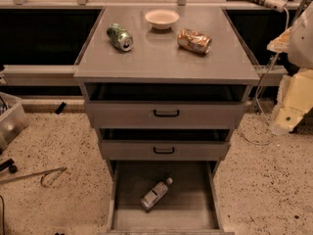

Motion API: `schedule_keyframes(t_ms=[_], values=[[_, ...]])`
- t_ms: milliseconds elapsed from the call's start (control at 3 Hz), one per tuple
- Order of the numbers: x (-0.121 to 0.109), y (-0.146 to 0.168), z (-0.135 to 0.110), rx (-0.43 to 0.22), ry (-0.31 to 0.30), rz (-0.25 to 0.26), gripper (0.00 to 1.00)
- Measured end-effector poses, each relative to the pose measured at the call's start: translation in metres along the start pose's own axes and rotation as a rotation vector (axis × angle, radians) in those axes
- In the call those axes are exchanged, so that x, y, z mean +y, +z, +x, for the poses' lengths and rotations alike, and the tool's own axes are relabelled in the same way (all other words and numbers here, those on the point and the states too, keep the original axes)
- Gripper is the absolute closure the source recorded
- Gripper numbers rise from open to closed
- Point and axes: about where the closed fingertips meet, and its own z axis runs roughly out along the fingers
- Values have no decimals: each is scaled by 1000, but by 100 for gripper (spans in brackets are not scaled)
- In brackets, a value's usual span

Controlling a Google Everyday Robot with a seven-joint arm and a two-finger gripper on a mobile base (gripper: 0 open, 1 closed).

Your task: Pick blue plastic bottle from bottom drawer and place on counter

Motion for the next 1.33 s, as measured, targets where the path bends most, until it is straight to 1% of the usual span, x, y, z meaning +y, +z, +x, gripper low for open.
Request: schedule_keyframes(t_ms=[333, 667, 1000, 1333], values=[[0, 0, 0, 0, 0, 0, 0], [10, 25, -1, -45, 17, -16, 0], [44, 85, -17, -164, 40, -76, 0], [83, 159, -41, -246, 52, -148, 0]])
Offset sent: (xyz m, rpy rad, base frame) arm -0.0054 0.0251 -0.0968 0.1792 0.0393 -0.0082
